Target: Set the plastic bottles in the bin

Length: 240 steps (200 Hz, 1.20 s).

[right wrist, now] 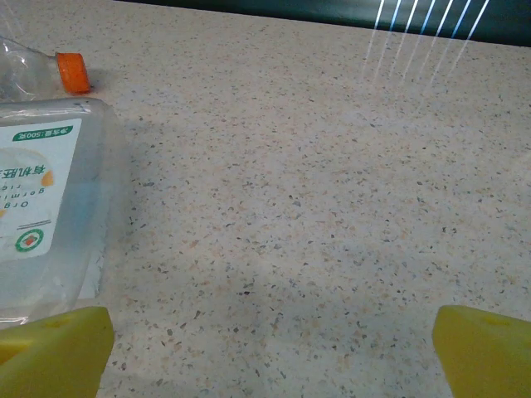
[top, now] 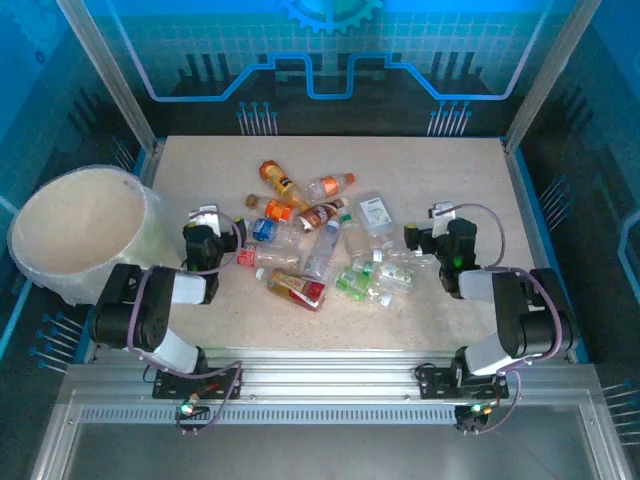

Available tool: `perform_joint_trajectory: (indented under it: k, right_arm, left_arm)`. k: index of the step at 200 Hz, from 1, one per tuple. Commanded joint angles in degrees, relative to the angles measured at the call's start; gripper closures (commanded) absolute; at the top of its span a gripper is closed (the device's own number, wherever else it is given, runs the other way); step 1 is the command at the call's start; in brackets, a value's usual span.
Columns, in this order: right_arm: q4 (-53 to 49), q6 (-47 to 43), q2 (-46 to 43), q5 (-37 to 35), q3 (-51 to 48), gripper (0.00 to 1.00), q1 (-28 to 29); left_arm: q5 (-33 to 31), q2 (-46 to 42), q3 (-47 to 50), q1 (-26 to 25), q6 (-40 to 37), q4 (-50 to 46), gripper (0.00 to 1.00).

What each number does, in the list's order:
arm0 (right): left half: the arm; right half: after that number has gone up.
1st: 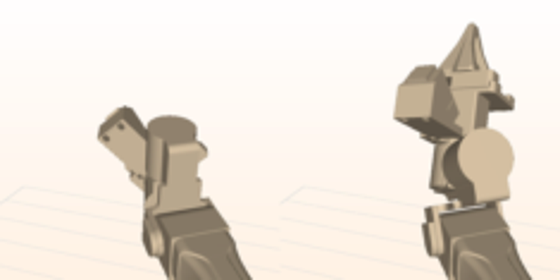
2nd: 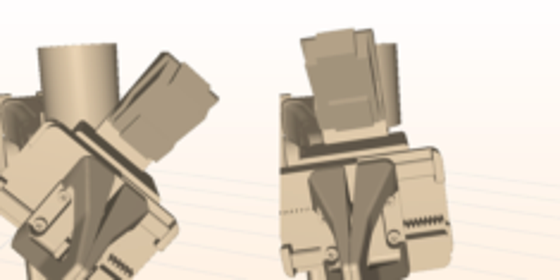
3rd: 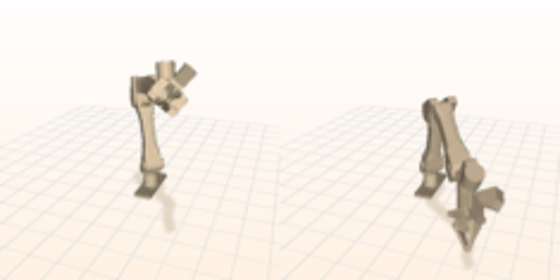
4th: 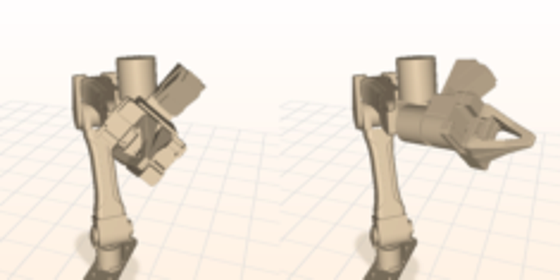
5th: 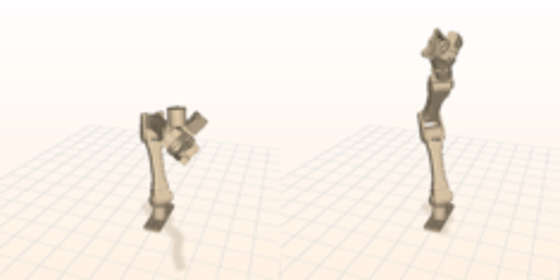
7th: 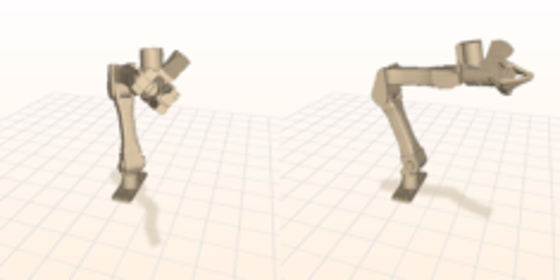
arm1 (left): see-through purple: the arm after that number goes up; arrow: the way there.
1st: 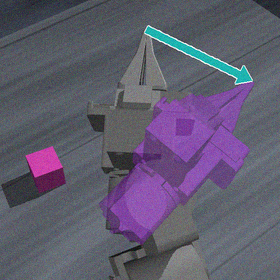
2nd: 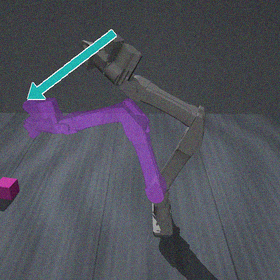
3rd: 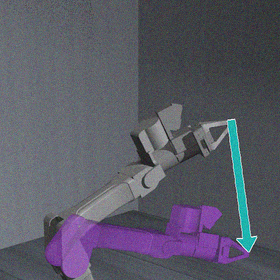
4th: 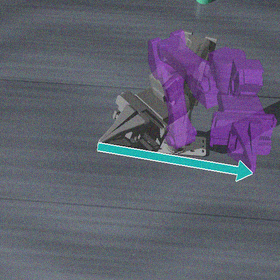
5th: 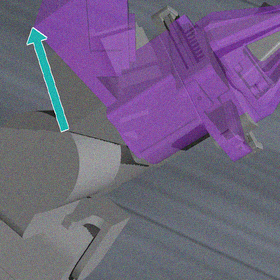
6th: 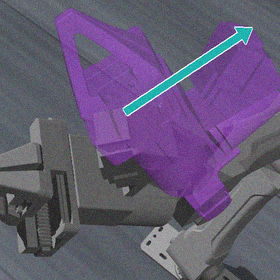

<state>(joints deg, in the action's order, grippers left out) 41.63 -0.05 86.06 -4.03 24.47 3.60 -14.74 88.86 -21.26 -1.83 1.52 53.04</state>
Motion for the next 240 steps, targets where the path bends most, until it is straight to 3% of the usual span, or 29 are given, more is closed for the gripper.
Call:
perform_joint_trajectory:
  k: [1,170,188,212,240]
  right_arm:
    - [1.53,-0.16,0.16,0.63,0.32,0.00,-0.19]
    - [1.51,-0.03,0.02,2.54,0.28,0.00,-0.94]
    - [-3.40,-0.28,-2.00,4.03,2.24,0.00,-1.22]
    - [-13.27,0.53,-7.49,1.70,5.54,0.00,-1.25]
    - [-26.57,8.37,-14.19,0.29,10.23,0.00,-1.45]
  left_arm:
    - [0.25,0.09,0.43,-0.11,-0.30,1.74,0.01]
    - [1.61,-0.03,0.79,-0.40,-0.95,2.55,0.01]
    - [1.03,-2.81,1.45,-2.26,-3.35,2.02,0.01]
    - [-2.26,-10.23,0.69,-4.15,-4.55,-5.41,0.01]
    - [-6.41,-18.92,-2.61,-6.29,-1.69,-16.07,0.01]
